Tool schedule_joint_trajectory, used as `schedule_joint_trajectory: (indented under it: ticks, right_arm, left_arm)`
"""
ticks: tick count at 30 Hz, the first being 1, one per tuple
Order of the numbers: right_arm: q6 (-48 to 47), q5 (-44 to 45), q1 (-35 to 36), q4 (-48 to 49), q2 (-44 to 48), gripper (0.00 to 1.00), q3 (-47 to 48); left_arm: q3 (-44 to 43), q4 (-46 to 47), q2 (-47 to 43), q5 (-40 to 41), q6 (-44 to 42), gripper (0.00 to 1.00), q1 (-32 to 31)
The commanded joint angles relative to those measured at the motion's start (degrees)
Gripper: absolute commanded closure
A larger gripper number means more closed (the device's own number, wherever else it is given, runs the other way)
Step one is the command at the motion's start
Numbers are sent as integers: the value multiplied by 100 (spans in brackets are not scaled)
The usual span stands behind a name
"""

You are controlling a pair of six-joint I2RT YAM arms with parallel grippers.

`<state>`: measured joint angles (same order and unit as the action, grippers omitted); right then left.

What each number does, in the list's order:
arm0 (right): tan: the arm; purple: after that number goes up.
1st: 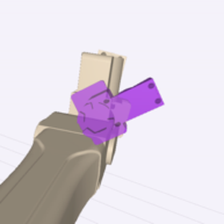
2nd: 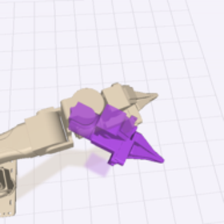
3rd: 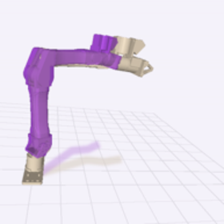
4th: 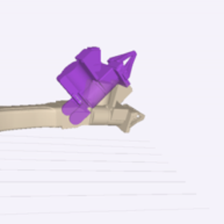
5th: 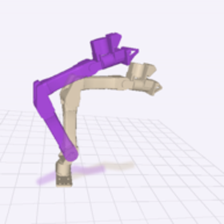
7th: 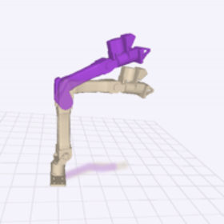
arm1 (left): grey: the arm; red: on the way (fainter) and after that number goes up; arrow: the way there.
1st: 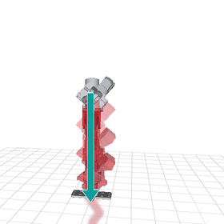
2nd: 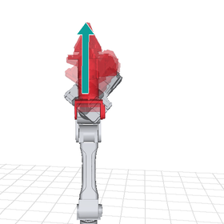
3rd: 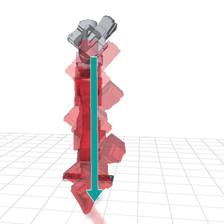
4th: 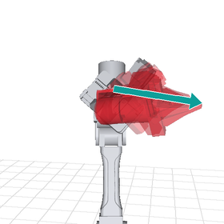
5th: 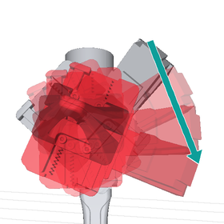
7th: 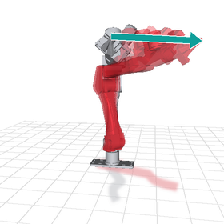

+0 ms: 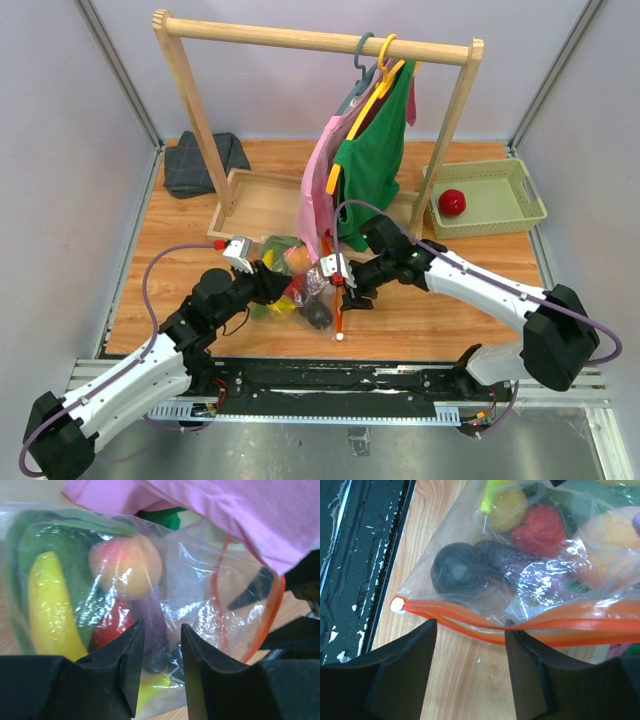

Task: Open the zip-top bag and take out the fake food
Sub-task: Pick up the fake fruit from the zipper food storage bag.

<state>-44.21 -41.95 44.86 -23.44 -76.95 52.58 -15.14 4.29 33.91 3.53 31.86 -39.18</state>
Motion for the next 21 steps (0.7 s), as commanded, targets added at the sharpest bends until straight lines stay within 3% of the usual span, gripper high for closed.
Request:
schedule_joint_trajectory:
  ticks: [1,6,10,21]
  right_arm:
    - [-391,-249,64,320,-278,45,58]
    - [-316,-580,114,656,-380,49,-52]
    - [-200,-514,253,1067,-392,49,-342]
    - [-176,-278,520,1598,-679,47,-560]
  left_arm:
    - [153,596,-34,-823,-143,65,7]
    - [447,1308,241,-1623,125,77,2]
    - [586,1694,638,-1949,272,79,7]
    - [428,1706,1435,-2181,137,82,-9]
